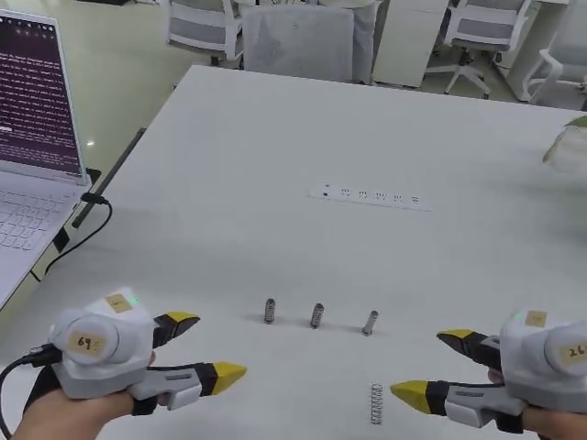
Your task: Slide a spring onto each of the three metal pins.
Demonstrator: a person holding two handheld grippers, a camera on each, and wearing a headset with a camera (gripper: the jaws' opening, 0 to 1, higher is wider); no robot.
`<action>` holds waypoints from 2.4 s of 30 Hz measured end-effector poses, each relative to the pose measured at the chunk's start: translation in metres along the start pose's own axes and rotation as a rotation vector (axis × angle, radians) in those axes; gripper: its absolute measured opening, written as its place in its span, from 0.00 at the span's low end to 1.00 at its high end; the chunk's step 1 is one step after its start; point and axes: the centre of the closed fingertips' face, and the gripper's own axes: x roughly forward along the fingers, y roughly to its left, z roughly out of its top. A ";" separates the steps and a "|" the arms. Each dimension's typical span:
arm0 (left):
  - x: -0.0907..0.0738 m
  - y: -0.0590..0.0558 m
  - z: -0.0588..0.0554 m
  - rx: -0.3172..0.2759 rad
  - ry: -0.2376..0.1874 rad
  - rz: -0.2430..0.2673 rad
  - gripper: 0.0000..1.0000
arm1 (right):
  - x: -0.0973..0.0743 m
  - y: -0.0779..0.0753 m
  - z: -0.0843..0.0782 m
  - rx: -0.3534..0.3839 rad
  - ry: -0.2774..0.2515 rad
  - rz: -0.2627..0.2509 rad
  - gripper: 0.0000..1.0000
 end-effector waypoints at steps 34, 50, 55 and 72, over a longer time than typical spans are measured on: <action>0.078 -0.065 0.010 0.019 0.051 -0.178 0.54 | -0.025 -0.005 -0.005 0.030 -0.031 -0.038 0.72; 0.127 -0.101 -0.014 0.014 0.157 -0.241 0.50 | -0.031 -0.003 -0.008 0.035 -0.030 -0.033 0.73; 0.141 -0.118 -0.024 0.024 0.191 -0.271 0.49 | -0.033 -0.004 -0.011 0.040 -0.029 -0.039 0.73; 0.180 -0.146 -0.042 0.034 0.229 -0.245 0.45 | -0.036 -0.003 -0.028 0.076 -0.014 -0.039 0.72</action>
